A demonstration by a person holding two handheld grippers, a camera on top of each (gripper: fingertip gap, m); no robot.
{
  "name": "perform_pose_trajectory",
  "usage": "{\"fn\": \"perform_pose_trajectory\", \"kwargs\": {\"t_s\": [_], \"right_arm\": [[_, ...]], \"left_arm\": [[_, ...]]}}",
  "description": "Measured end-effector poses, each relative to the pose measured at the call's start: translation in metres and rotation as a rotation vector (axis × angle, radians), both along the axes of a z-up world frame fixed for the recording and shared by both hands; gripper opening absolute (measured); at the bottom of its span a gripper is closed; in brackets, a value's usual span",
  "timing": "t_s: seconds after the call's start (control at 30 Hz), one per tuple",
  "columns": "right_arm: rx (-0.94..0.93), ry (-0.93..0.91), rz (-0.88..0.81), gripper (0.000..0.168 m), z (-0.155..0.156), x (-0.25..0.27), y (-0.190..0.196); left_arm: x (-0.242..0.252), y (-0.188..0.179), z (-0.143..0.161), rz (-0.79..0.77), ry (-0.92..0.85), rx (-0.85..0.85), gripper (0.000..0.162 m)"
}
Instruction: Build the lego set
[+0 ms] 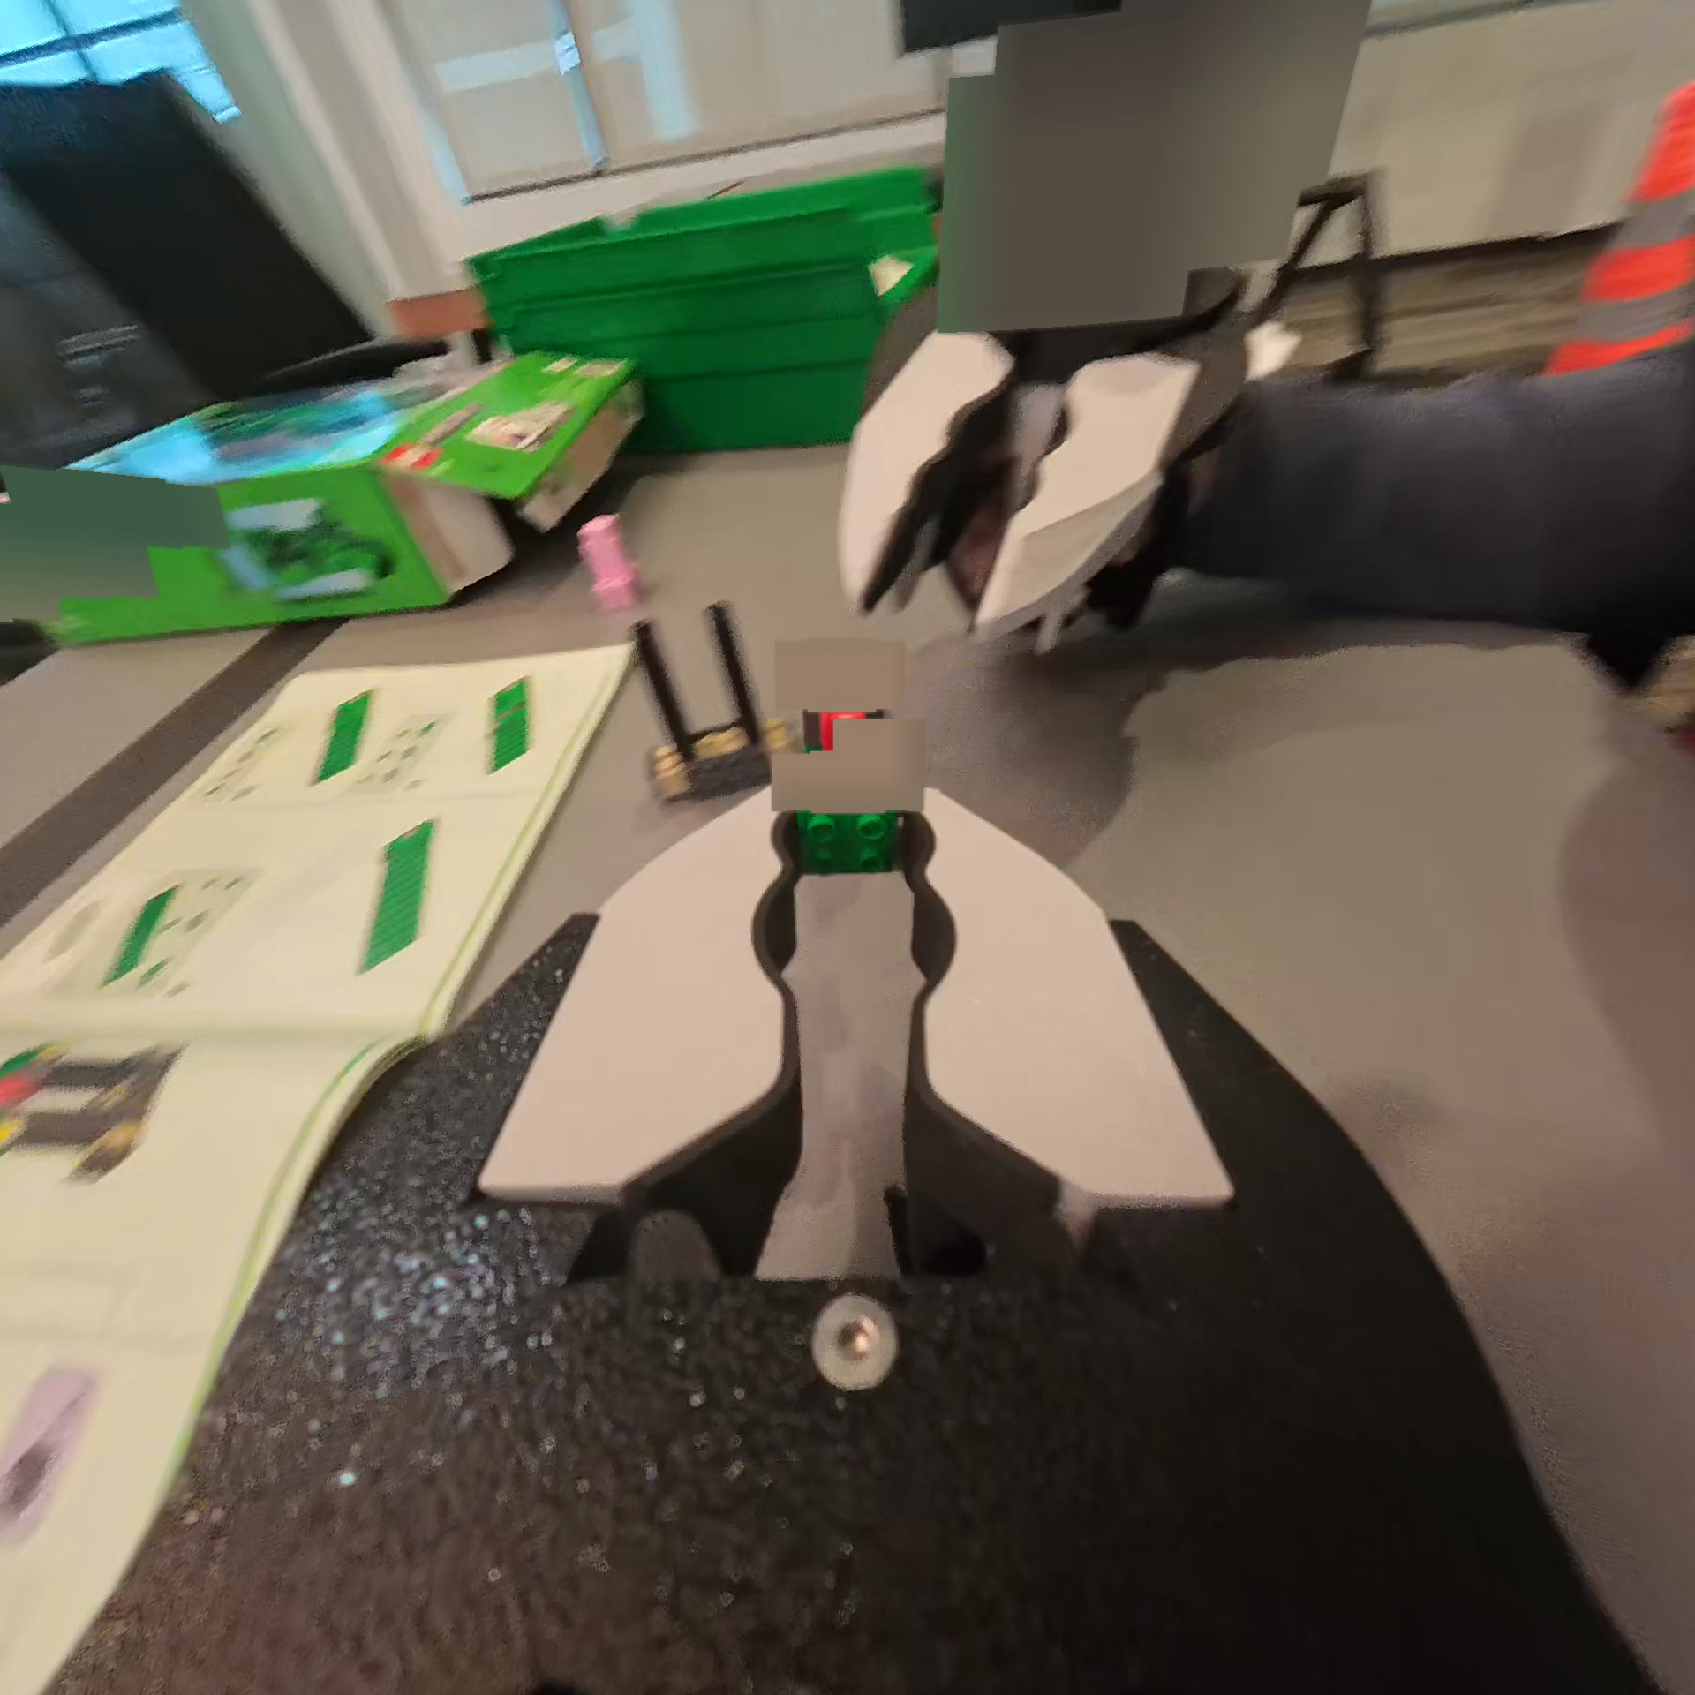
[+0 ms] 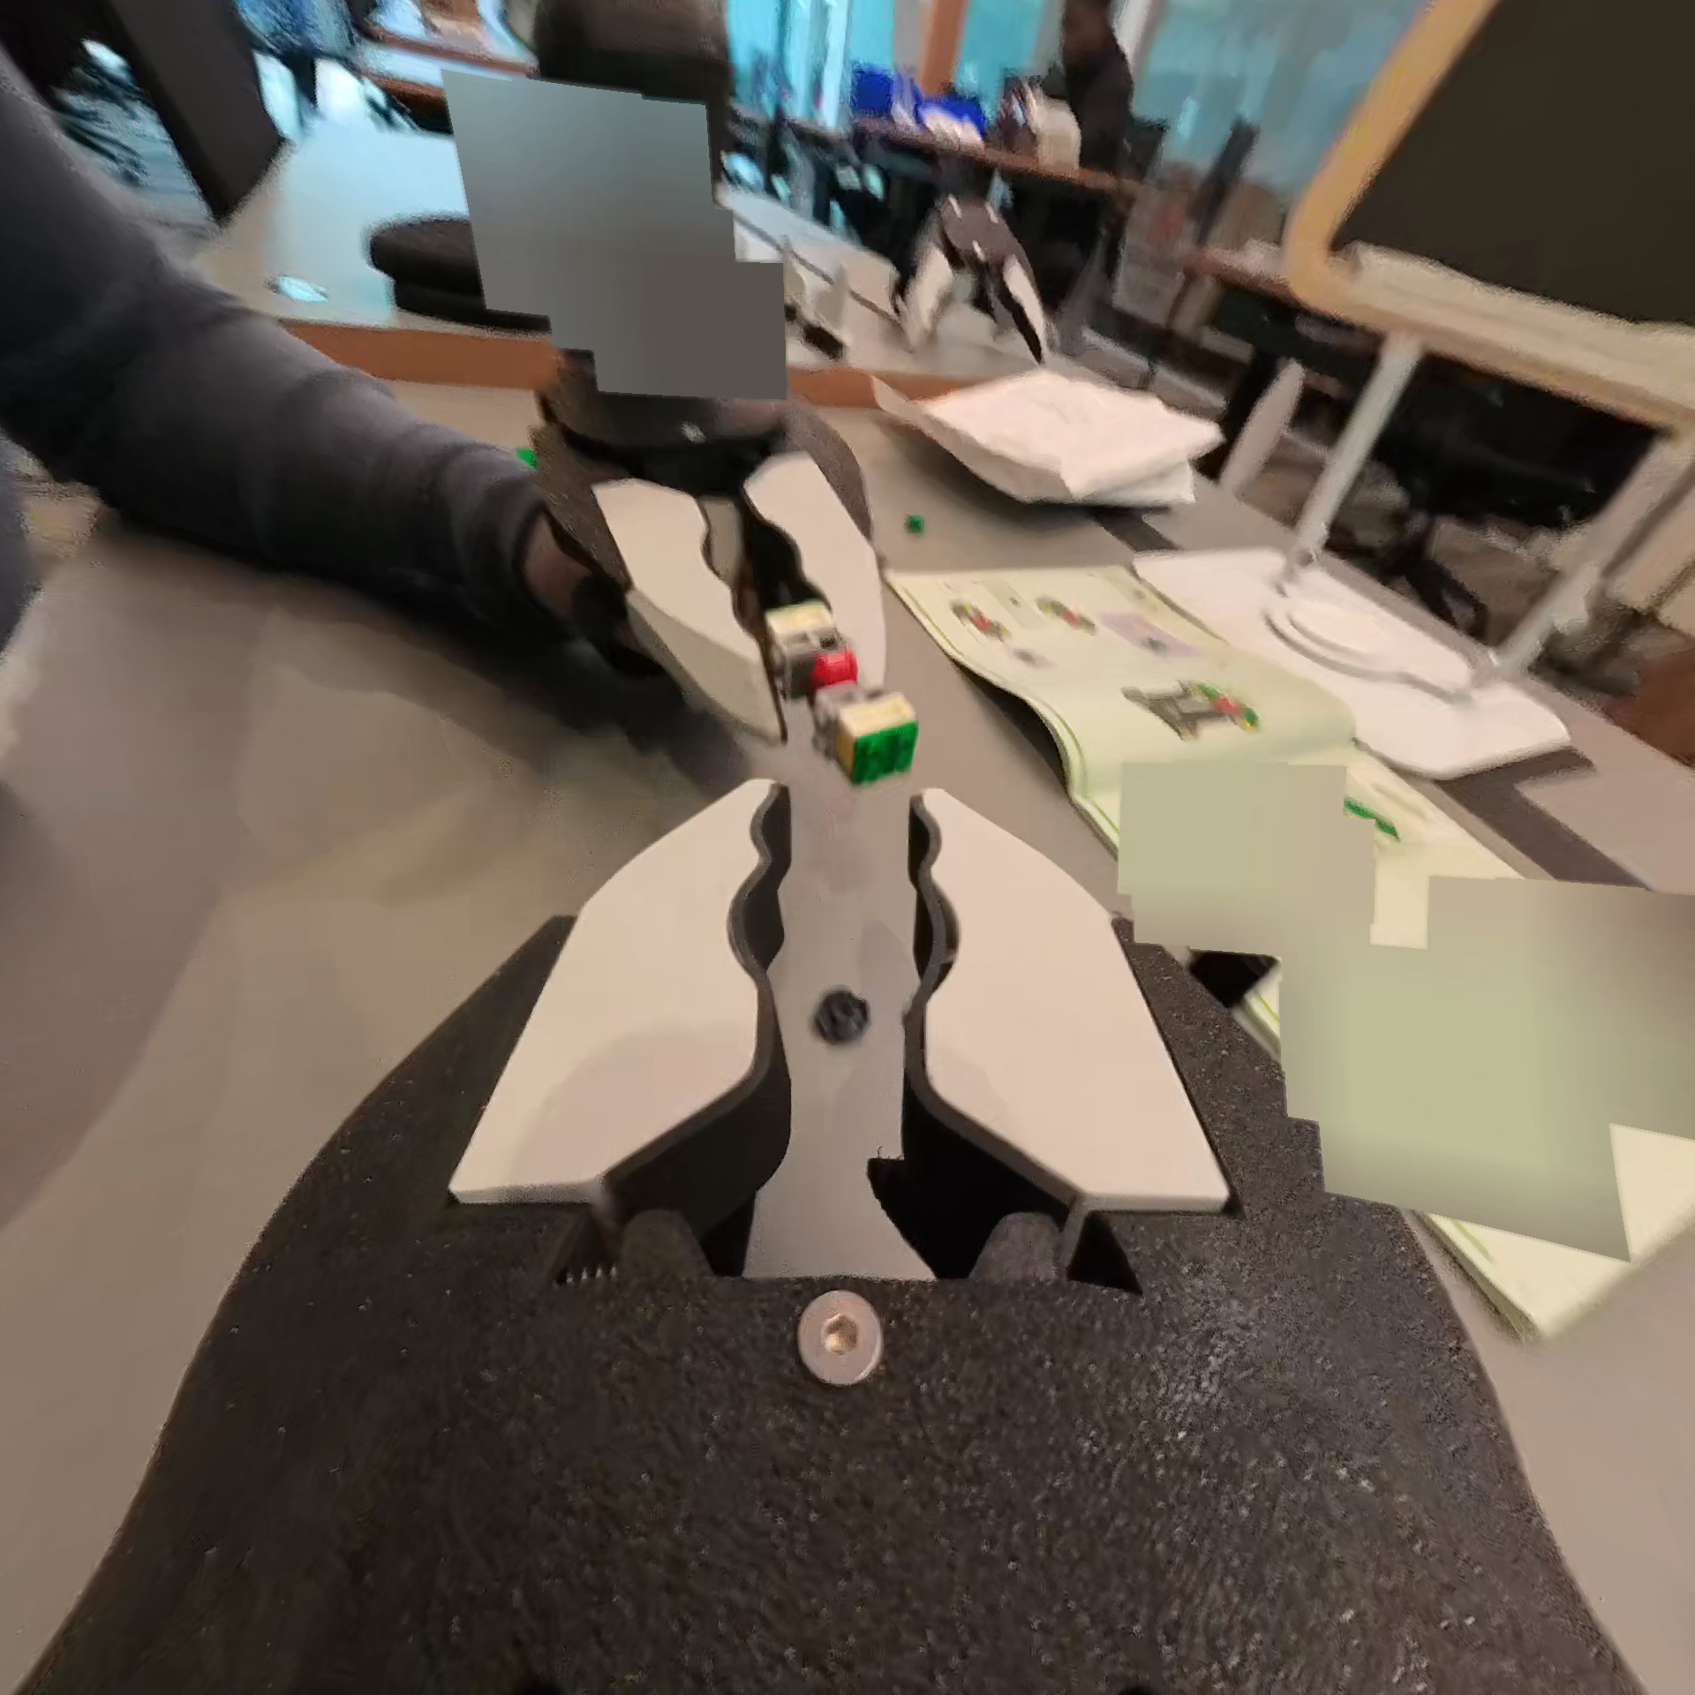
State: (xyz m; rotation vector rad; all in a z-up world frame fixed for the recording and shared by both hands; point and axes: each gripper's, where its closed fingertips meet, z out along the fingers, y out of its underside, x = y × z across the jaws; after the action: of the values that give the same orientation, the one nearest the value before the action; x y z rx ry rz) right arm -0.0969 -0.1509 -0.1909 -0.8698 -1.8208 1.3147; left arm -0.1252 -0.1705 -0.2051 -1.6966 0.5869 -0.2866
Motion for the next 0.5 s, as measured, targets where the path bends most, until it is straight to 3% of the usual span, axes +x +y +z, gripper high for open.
{"fn": "perform_pose_trajectory", "kwargs": {"t_s": [0.1,0.23,0.4,0.5], "right_arm": [[0.038,-0.175,-0.063,0.024,-0.026,0.003,0.017],[0.055,-0.405,-0.075,0.019,-0.059,0.004,0.013],[0.170,-0.471,-0.142,0.015,-0.073,0.003,0.017],[0.125,-0.483,-0.232,0.015,-0.071,-0.002,0.029]], "left_arm": [[-0.026,0.005,-0.007,0.138,0.054,-0.030,0.020],[-0.034,0.007,-0.011,0.192,0.092,-0.040,0.020],[-0.033,0.008,-0.016,0.196,0.163,-0.035,0.020],[-0.034,0.008,-0.015,0.204,0.161,-0.029,0.020]]}}
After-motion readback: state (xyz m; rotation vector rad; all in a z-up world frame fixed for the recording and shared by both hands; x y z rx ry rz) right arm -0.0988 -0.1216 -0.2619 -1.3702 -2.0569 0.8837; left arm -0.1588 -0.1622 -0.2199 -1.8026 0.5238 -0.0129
